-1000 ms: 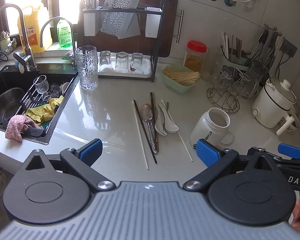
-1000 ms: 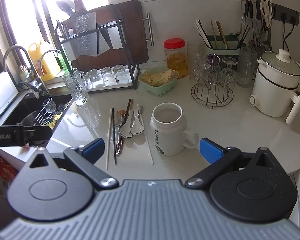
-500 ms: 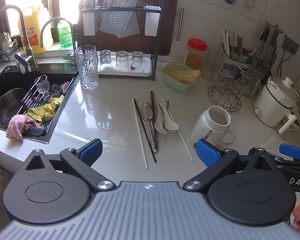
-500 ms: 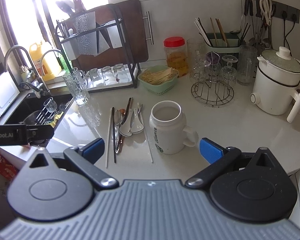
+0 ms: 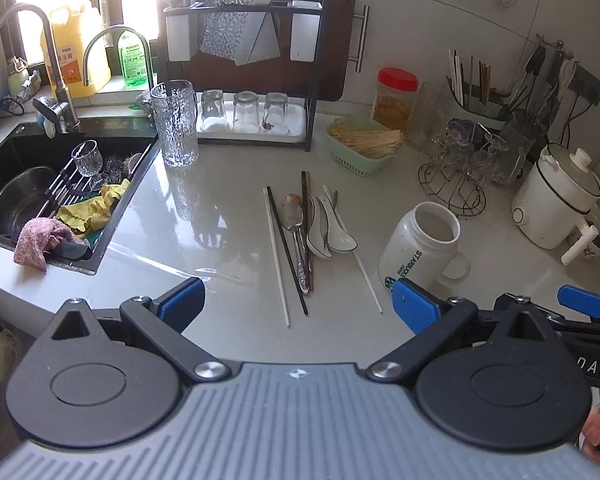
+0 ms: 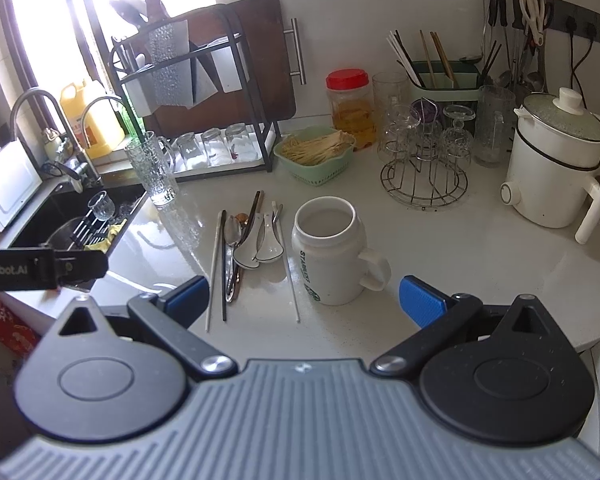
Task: Organize utensils
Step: 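Move the left tool toward the row of utensils on the counter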
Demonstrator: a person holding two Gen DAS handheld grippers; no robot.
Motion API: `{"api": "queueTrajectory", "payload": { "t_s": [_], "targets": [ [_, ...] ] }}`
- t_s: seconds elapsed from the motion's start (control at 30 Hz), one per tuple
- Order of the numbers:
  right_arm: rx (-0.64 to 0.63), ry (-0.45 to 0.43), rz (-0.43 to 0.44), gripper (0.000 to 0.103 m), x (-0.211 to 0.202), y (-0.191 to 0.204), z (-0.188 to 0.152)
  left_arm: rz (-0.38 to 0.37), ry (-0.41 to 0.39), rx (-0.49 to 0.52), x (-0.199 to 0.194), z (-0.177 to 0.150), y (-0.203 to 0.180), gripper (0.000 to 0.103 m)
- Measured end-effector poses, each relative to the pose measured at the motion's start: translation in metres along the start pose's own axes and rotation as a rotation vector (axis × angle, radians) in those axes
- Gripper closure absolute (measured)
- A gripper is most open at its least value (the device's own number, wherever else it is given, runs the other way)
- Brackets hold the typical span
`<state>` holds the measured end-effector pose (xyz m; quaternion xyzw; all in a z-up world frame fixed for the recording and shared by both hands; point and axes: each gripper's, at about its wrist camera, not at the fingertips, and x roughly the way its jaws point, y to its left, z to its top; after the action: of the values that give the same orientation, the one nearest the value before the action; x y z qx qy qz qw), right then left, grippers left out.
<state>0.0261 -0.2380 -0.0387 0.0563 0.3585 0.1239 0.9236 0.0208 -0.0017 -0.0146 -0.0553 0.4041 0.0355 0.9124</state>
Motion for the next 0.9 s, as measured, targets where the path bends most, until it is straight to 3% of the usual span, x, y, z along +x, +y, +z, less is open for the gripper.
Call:
{"api": "queueTrajectory", "payload": {
  "t_s": [0.6,0.8,0.9],
  "targets": [
    [0.029,0.012,0.055,0.000,0.015,-0.028,-0.005,0.043,0.034,0.035,0.024,0.005,-0.031,0.001],
    [0.044,-0.016,0.081,0.001,0.019,-0.042,-0.002,0.026,0.063,-0.041,0.037,0.008,-0.033,0.001],
    [0.023,-0.030,0.076,0.001,0.022,-0.045,0.000,0.053,0.062,-0.048,0.043,0.006,-0.038,0.001]
  ]
}}
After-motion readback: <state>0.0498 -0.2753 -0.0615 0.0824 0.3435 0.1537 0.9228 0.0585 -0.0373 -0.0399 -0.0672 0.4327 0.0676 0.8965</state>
